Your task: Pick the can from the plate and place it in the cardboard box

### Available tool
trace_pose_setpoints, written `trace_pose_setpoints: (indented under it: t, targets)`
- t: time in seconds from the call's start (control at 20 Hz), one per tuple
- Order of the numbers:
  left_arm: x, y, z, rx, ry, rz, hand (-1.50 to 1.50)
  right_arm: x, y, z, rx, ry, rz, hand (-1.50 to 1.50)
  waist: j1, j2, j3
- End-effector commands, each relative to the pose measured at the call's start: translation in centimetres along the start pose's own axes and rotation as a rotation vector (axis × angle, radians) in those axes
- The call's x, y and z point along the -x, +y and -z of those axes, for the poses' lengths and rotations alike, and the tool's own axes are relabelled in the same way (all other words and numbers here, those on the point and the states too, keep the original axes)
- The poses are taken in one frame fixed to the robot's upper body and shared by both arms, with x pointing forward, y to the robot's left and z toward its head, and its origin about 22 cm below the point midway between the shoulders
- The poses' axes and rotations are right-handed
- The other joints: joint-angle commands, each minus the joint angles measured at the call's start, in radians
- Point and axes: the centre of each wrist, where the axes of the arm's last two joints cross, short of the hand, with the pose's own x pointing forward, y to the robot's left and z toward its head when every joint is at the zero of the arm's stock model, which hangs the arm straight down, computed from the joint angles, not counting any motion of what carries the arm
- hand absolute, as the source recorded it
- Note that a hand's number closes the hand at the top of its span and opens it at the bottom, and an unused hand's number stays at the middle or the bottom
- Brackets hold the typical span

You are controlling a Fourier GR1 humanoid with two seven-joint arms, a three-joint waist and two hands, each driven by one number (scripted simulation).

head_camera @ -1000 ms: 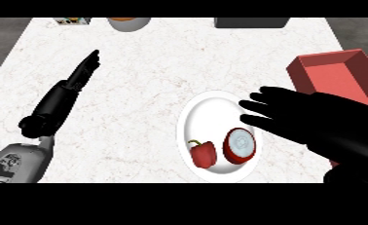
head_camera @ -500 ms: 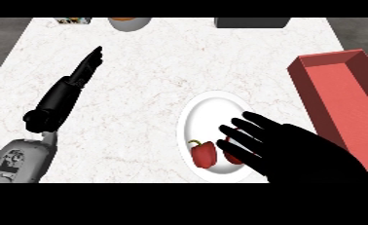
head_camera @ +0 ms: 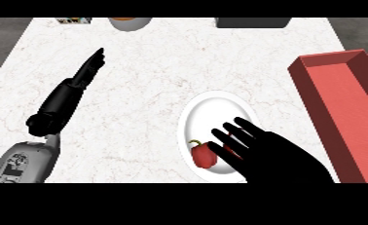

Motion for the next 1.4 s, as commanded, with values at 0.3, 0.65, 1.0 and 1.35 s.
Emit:
trace_pose_setpoints:
  t: [0.3,0.65,1.0,1.35]
  targets:
    - [-1.0,0.8,0.1,0.001,0.01,0.005,0.0,-1.3,1.8,1.8,0.024,0.043,-0.035,-1.5,-0.001,0.0,0.0]
    - [-0.6,0.2,0.9,-0.024,-0.002,0.014,0.0,-0.5,2.8,4.2,-0.006,0.096,-0.069,-1.5,0.0,0.0,0.0]
    - [-0.5,-0.2,-0.3,0.001,0.009,-0.008,0.0,0.9,6.4,6.3,-0.035,0.053,-0.043,-1.5,0.001,0.001,0.0]
    - [-0.4,0.5,-0.6,0.004,0.002,-0.001,0.0,1.2,4.7,6.1,-0.026,0.084,-0.055,-1.5,0.0,0.0,0.0]
